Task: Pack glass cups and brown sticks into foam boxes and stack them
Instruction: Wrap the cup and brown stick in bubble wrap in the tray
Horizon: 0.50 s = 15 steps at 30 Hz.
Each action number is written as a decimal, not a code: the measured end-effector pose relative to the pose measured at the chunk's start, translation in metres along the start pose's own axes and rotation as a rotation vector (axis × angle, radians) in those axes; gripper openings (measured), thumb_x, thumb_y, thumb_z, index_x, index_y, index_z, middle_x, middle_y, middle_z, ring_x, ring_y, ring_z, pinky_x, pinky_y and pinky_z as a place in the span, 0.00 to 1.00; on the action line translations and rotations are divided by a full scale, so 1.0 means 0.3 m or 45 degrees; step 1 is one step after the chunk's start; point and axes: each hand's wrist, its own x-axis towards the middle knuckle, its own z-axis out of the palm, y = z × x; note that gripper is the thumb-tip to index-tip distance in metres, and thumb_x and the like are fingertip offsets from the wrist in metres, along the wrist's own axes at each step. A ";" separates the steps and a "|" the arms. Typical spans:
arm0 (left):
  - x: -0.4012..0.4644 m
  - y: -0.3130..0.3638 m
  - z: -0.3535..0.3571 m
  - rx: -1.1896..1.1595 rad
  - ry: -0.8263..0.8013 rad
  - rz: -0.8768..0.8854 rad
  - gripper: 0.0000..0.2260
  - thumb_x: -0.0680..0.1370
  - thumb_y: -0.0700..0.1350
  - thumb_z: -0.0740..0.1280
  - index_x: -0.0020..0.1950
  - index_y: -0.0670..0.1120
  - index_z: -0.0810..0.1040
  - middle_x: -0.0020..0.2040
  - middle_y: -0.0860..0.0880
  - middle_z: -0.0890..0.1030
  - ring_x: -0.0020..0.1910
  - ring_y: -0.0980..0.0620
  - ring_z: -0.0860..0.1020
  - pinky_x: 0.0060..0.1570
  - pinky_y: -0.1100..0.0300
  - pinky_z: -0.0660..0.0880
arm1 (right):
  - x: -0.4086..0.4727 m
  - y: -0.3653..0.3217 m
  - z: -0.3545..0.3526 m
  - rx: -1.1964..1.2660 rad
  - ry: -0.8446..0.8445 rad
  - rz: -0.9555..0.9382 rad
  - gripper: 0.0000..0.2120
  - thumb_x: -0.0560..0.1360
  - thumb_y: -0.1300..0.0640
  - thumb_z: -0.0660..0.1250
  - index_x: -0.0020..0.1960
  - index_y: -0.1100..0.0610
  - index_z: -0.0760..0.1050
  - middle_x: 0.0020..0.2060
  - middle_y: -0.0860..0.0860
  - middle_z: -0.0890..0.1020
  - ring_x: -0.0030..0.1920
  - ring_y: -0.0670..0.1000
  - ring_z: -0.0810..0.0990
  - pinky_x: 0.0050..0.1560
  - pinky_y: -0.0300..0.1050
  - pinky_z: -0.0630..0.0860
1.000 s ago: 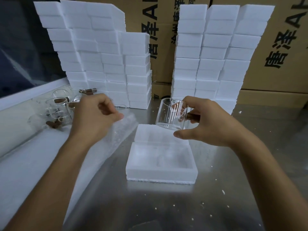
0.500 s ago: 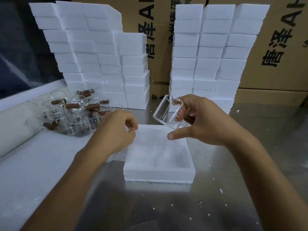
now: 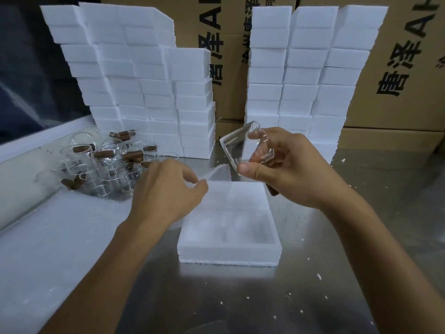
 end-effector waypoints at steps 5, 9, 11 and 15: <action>0.007 -0.017 -0.024 0.120 -0.039 -0.087 0.11 0.74 0.34 0.71 0.45 0.50 0.86 0.51 0.44 0.84 0.48 0.42 0.81 0.47 0.51 0.79 | 0.003 -0.005 0.016 0.137 0.184 0.039 0.26 0.67 0.40 0.71 0.42 0.65 0.75 0.40 0.40 0.80 0.31 0.43 0.80 0.26 0.31 0.72; 0.018 -0.010 -0.027 0.172 -0.138 -0.101 0.12 0.74 0.32 0.66 0.40 0.46 0.85 0.37 0.44 0.81 0.33 0.45 0.76 0.40 0.54 0.78 | -0.002 -0.035 0.030 0.333 0.146 0.131 0.21 0.68 0.40 0.69 0.41 0.60 0.75 0.30 0.51 0.78 0.30 0.50 0.78 0.27 0.39 0.76; 0.016 -0.008 -0.023 0.185 -0.145 -0.089 0.12 0.74 0.32 0.65 0.43 0.45 0.86 0.39 0.42 0.83 0.36 0.43 0.79 0.41 0.53 0.79 | -0.005 -0.045 0.041 0.487 0.104 0.168 0.25 0.70 0.41 0.68 0.47 0.65 0.75 0.26 0.46 0.75 0.29 0.48 0.76 0.38 0.54 0.81; 0.001 -0.008 -0.010 0.131 -0.131 -0.049 0.17 0.75 0.33 0.66 0.60 0.47 0.83 0.61 0.42 0.81 0.54 0.40 0.80 0.52 0.52 0.77 | -0.001 -0.065 0.076 1.060 0.051 0.351 0.24 0.71 0.41 0.69 0.53 0.62 0.79 0.41 0.51 0.76 0.45 0.50 0.80 0.54 0.50 0.78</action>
